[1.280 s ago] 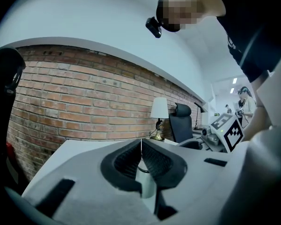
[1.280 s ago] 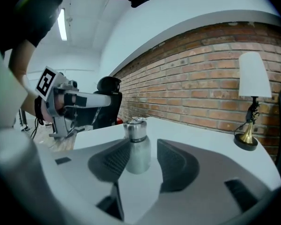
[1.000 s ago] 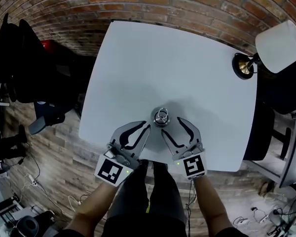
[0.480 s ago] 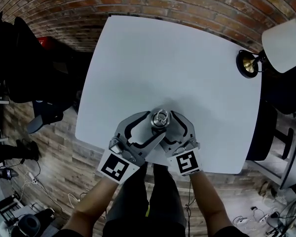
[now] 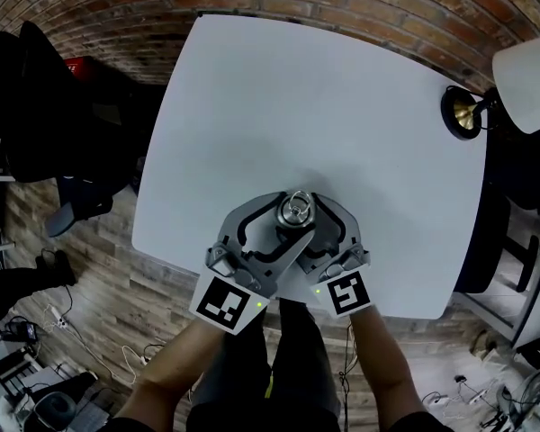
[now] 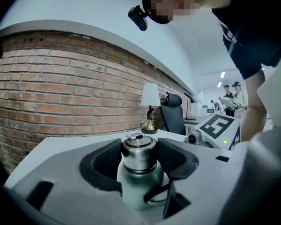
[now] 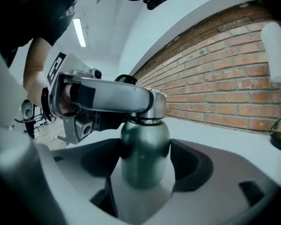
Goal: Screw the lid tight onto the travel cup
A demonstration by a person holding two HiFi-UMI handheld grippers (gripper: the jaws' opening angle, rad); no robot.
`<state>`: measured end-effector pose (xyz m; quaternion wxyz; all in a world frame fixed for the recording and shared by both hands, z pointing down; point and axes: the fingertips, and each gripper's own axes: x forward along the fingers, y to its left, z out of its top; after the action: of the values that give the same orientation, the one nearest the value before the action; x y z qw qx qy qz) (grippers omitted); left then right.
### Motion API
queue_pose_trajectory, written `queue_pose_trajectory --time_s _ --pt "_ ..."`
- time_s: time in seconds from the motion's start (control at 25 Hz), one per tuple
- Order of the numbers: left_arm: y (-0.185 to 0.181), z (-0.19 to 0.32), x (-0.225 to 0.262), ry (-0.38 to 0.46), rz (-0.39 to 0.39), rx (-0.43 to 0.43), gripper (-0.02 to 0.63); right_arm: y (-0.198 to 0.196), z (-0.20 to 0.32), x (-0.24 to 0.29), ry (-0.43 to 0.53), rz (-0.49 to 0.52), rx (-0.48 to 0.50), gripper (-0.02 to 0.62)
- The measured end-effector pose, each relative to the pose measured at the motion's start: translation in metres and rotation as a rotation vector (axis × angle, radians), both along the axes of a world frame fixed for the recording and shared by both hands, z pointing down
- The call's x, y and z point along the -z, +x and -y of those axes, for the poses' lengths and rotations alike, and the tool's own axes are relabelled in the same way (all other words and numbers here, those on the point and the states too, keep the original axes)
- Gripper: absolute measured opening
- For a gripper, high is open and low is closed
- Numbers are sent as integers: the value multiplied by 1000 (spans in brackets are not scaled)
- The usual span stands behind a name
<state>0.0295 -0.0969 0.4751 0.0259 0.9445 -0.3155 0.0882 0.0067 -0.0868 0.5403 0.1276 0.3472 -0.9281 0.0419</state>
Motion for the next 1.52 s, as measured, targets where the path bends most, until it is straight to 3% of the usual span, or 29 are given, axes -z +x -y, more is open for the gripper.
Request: queue_pose_trajectory --time_s 0.32,0.4,0.92,1.24,1.4,1.52 --pt "3 1 1 63 36 129 241 2 -3 -2 -15 -18 52 311" --pt "2 2 2 82 37 115 241 0 -3 -2 -13 -13 57 311" --pt "5 -11 -1 66 -41 -420 238 0 -4 -4 -21 -24 70 311" --pt "6 -17 2 40 -51 -731 249 -1 -6 -5 -27 -25 78 311" --pt "9 -17 3 -42 -45 -790 249 -1 -6 -5 -26 -24 76 311" --pt "7 -12 -2 -53 -24 -720 258 0 -6 -6 -29 -28 73 311"
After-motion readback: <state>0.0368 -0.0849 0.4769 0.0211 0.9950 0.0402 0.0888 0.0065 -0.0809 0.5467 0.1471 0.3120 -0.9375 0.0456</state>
